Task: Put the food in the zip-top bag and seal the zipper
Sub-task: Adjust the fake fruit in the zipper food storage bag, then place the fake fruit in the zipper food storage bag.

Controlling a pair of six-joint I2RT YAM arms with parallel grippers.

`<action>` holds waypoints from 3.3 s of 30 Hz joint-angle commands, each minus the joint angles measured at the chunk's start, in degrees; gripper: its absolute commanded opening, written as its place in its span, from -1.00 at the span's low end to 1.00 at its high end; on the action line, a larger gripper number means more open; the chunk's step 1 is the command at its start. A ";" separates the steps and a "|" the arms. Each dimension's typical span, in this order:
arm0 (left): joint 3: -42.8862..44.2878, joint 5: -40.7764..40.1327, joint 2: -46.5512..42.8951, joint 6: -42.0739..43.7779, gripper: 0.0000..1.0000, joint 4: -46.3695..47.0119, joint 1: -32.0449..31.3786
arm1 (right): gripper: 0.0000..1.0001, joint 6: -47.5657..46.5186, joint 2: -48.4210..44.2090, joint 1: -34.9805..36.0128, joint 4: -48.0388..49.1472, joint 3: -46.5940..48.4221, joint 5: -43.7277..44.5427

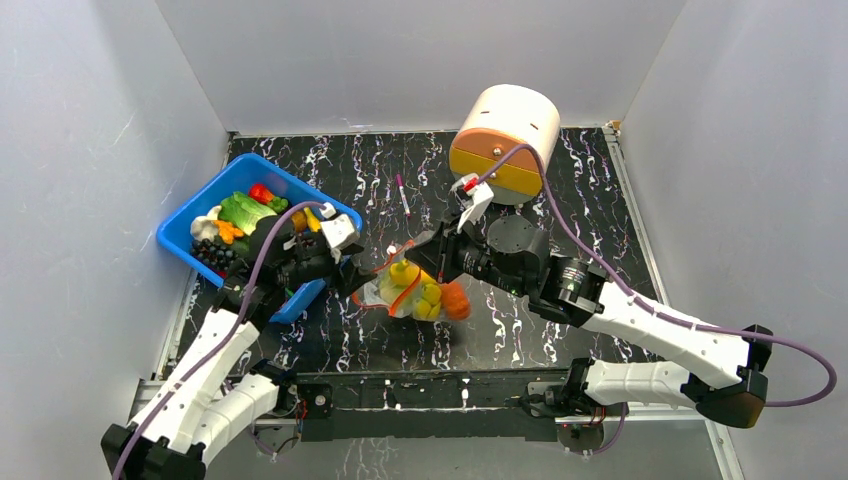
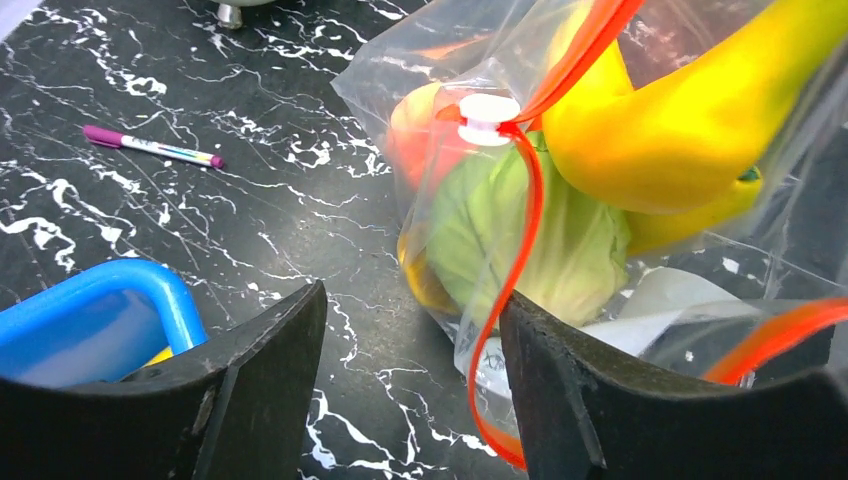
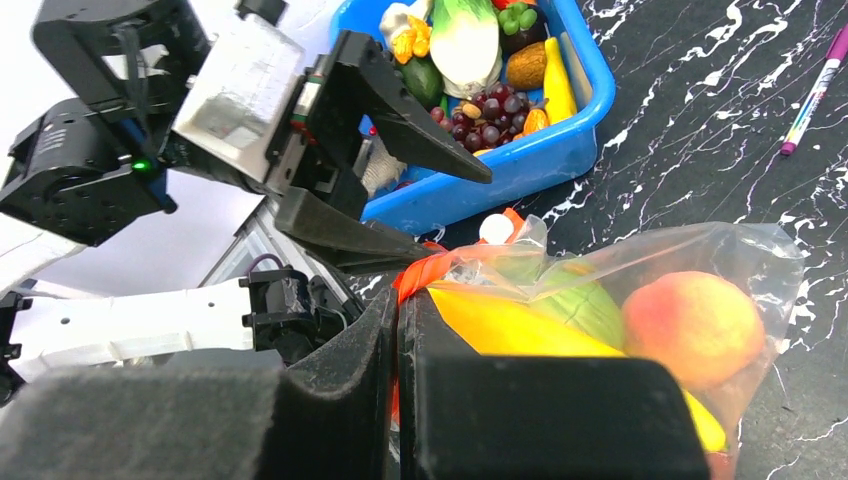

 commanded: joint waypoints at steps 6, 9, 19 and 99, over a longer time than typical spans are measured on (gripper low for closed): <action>-4.94 9.17 2.90 -0.41 0.24 13.61 0.05 | -1.00 0.29 -1.29 -0.32 6.91 -0.17 -2.69; -4.46 11.60 4.75 -0.42 0.00 15.78 0.09 | -1.00 0.53 -1.25 -0.31 6.99 -1.06 -2.82; -7.48 4.89 4.70 -24.59 -1.00 31.25 0.09 | -0.14 6.69 -0.04 -0.67 -12.11 4.23 15.38; 1.88 -11.81 6.20 -58.25 -1.00 22.04 -0.08 | -0.69 14.25 22.57 1.77 -19.65 23.23 13.27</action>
